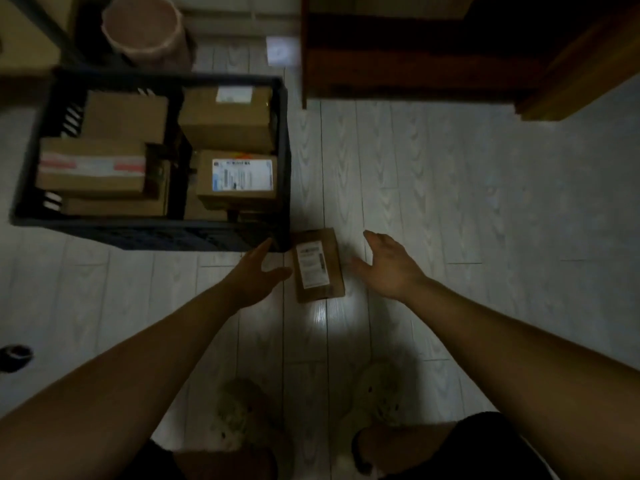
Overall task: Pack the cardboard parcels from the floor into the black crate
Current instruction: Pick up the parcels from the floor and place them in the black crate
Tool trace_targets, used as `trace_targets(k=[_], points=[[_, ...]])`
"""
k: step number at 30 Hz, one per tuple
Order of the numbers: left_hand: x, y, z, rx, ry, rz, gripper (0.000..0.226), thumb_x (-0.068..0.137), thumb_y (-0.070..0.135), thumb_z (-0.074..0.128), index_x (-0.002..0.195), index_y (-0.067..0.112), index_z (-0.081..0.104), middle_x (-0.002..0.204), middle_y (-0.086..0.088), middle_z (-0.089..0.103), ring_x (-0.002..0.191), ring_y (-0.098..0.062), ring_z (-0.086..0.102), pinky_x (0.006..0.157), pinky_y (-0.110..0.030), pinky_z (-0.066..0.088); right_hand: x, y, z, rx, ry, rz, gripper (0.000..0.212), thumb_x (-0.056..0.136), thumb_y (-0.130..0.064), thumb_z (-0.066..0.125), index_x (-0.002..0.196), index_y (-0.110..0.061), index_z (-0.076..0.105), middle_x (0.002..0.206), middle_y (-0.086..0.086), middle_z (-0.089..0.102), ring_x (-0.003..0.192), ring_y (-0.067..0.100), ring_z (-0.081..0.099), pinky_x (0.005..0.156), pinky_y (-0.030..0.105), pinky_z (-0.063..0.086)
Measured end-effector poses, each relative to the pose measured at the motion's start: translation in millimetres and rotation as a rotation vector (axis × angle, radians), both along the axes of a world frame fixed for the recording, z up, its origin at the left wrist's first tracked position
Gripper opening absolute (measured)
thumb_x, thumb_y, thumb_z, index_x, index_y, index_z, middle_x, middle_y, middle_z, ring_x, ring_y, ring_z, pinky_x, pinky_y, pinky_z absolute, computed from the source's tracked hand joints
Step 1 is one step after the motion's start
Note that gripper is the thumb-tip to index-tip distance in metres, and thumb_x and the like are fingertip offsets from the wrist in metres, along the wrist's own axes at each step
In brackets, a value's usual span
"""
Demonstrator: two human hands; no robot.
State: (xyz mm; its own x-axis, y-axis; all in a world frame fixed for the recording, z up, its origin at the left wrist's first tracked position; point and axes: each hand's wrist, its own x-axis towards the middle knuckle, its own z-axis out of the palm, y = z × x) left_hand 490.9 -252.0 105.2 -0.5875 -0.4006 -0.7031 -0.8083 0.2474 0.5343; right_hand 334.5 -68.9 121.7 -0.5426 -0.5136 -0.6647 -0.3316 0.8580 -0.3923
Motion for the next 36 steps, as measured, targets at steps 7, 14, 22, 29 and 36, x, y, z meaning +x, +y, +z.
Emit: trace_targets(k=[7, 14, 22, 29, 36], points=[[-6, 5, -163, 0.023, -0.011, 0.123, 0.071, 0.093, 0.030, 0.056, 0.150, 0.023, 0.015, 0.157, -0.009, 0.018, 0.142, -0.026, 0.024, 0.111, -0.034, 0.027, -1, -28, -168, -0.083, -0.045, -0.006, 0.072, 0.091, -0.050, 0.054, 0.149, -0.018, 0.023, 0.146, 0.011, 0.038, 0.134, 0.027, 0.036, 0.106, 0.032, 0.030], [-34, 8, -240, 0.016, 0.041, 0.253, 0.066, 0.092, 0.029, 0.058, 0.148, 0.015, 0.025, 0.151, -0.011, 0.032, 0.135, -0.027, 0.035, 0.104, -0.032, 0.034, -5, -35, -282, -0.050, -0.063, -0.095, 0.105, 0.072, -0.064, 0.065, 0.151, -0.023, 0.009, 0.142, 0.015, 0.036, 0.129, 0.034, 0.042, 0.104, 0.049, 0.042], [-32, 19, -247, 0.240, -0.163, 0.220, 0.073, 0.092, 0.029, 0.059, 0.149, 0.009, 0.018, 0.147, -0.018, 0.035, 0.128, -0.033, 0.043, 0.101, -0.044, 0.043, 16, -24, -297, -0.083, -0.248, -0.315, 0.097, 0.083, -0.028, 0.070, 0.151, -0.015, 0.003, 0.146, 0.012, 0.042, 0.128, 0.027, 0.048, 0.104, 0.041, 0.044], [-38, 24, -252, 0.285, -0.095, 0.229, 0.064, 0.091, 0.020, 0.059, 0.145, 0.017, 0.026, 0.141, -0.014, 0.044, 0.123, -0.032, 0.048, 0.097, -0.046, 0.045, 12, -29, -304, -0.102, -0.266, -0.473, 0.089, 0.074, -0.027, 0.077, 0.144, -0.017, 0.024, 0.139, 0.016, 0.044, 0.118, 0.031, 0.053, 0.093, 0.041, 0.052], [-64, 51, -202, 0.249, 0.155, 0.255, 0.055, 0.094, 0.007, 0.050, 0.144, 0.018, 0.031, 0.133, -0.011, 0.053, 0.119, -0.029, 0.053, 0.093, -0.039, 0.049, -11, -3, -231, -0.257, -0.142, -0.636, 0.064, 0.087, -0.016, 0.064, 0.141, -0.015, 0.029, 0.128, 0.011, 0.055, 0.098, 0.019, 0.055, 0.080, 0.028, 0.048]])
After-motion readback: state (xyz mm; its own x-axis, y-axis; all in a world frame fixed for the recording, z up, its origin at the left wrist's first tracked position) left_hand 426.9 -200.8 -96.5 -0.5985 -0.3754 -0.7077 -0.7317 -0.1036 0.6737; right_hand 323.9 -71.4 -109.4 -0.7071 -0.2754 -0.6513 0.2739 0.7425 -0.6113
